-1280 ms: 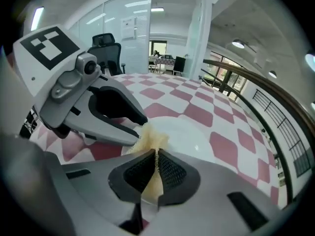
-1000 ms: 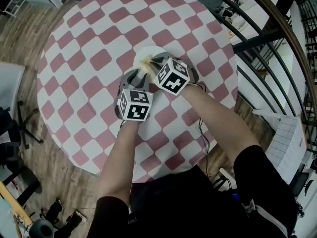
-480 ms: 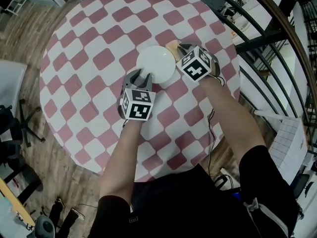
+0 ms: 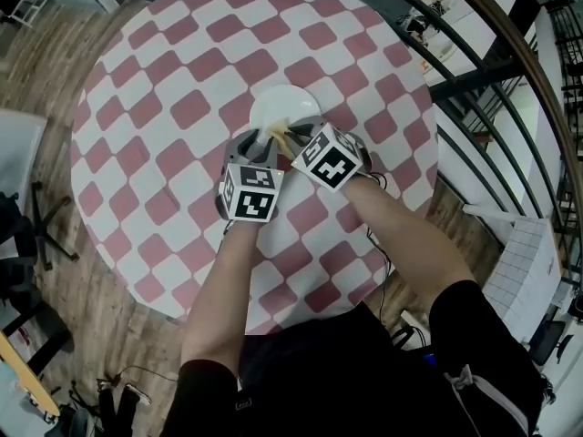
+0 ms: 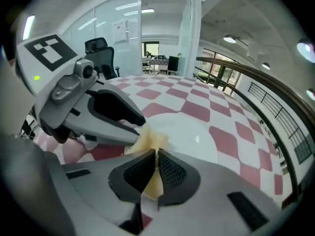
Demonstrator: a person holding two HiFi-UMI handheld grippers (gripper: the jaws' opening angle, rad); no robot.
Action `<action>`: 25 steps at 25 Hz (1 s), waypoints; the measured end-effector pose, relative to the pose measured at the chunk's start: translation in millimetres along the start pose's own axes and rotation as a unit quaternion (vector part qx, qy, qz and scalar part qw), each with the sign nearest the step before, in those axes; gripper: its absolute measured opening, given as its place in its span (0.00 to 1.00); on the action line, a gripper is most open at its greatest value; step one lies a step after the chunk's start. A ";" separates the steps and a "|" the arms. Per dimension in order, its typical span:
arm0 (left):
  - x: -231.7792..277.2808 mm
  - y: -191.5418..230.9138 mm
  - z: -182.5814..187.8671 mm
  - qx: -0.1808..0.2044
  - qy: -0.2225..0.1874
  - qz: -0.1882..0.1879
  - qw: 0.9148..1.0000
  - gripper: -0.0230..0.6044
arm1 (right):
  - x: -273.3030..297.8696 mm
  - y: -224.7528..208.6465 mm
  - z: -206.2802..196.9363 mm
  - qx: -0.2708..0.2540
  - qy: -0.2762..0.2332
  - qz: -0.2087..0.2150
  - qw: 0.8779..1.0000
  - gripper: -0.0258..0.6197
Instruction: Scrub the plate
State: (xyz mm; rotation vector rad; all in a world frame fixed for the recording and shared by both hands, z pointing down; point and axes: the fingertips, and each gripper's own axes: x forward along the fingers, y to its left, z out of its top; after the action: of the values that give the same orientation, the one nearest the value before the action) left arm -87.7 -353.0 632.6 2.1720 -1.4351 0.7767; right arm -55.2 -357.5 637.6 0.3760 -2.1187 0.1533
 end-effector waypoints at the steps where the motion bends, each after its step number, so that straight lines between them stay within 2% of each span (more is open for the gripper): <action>1: -0.2 0.2 0.2 0.001 -0.001 0.000 1.000 0.24 | 4.4 -2.5 5.5 -0.010 0.001 -0.008 1.000 0.09; 5: -0.3 1.6 0.0 0.002 -0.002 0.003 1.000 0.23 | 20.3 -14.2 26.3 -0.065 0.009 -0.034 0.997 0.09; 8: -0.2 -1.1 -0.7 0.008 -0.004 0.006 1.000 0.24 | 28.8 -30.0 37.1 -0.078 0.011 -0.049 0.996 0.09; 13: -0.4 0.4 -0.7 0.008 -0.009 0.012 1.000 0.24 | 29.8 -70.6 39.3 -0.077 0.021 -0.089 0.993 0.09; 19: 0.3 3.0 -1.2 -0.004 -0.009 0.012 1.000 0.24 | -12.6 -118.1 -3.7 -0.034 0.045 -0.148 0.987 0.09; 21: 0.4 1.9 -1.4 -0.017 -0.008 0.009 1.000 0.24 | -32.6 -105.0 -8.2 -0.024 0.020 -0.138 0.990 0.09; 23: 0.4 1.8 -1.5 -0.022 -0.008 0.008 1.000 0.24 | -41.9 -64.5 -4.1 -0.029 -0.011 -0.088 0.996 0.09; 25: 1.2 3.2 -2.0 -0.018 -0.006 0.012 1.000 0.24 | -35.4 -19.6 -5.9 -0.039 -0.015 -0.029 0.999 0.09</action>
State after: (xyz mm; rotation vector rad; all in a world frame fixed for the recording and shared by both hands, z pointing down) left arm -90.8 -353.8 635.0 2.1412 -1.4714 0.7415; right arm -26.2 -367.2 610.5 0.3950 -2.1335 0.0315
